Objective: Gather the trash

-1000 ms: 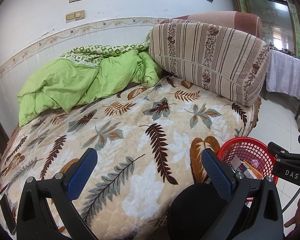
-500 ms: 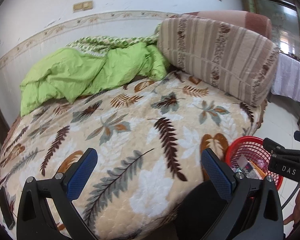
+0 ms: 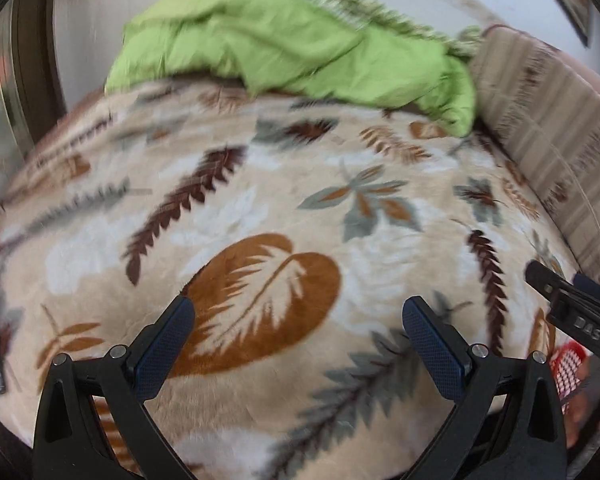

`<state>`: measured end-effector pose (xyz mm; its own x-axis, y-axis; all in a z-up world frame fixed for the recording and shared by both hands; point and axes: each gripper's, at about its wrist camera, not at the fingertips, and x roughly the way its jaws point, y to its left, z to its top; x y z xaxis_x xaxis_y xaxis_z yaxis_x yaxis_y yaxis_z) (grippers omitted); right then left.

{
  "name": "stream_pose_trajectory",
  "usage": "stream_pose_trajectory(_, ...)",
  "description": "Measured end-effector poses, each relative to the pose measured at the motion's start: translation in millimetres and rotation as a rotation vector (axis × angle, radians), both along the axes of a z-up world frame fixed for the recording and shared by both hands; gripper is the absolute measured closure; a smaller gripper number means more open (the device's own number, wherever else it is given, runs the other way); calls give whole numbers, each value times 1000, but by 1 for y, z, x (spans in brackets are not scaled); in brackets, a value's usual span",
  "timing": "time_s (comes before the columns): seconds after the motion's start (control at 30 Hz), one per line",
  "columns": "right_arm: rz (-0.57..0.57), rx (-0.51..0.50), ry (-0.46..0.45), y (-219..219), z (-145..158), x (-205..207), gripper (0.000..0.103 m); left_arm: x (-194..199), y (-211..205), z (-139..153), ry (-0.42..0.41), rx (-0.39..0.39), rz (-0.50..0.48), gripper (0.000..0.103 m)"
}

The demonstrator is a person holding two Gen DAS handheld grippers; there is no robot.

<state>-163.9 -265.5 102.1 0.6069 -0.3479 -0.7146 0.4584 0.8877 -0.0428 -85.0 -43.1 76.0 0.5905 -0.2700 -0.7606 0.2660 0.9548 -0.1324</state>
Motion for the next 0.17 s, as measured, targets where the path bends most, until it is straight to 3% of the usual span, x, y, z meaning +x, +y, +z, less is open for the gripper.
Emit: stream_pose_trajectory(0.17, 36, 26, 52, 7, -33, 85, 3, 60, -19, -25, -20, 167, 30, 0)
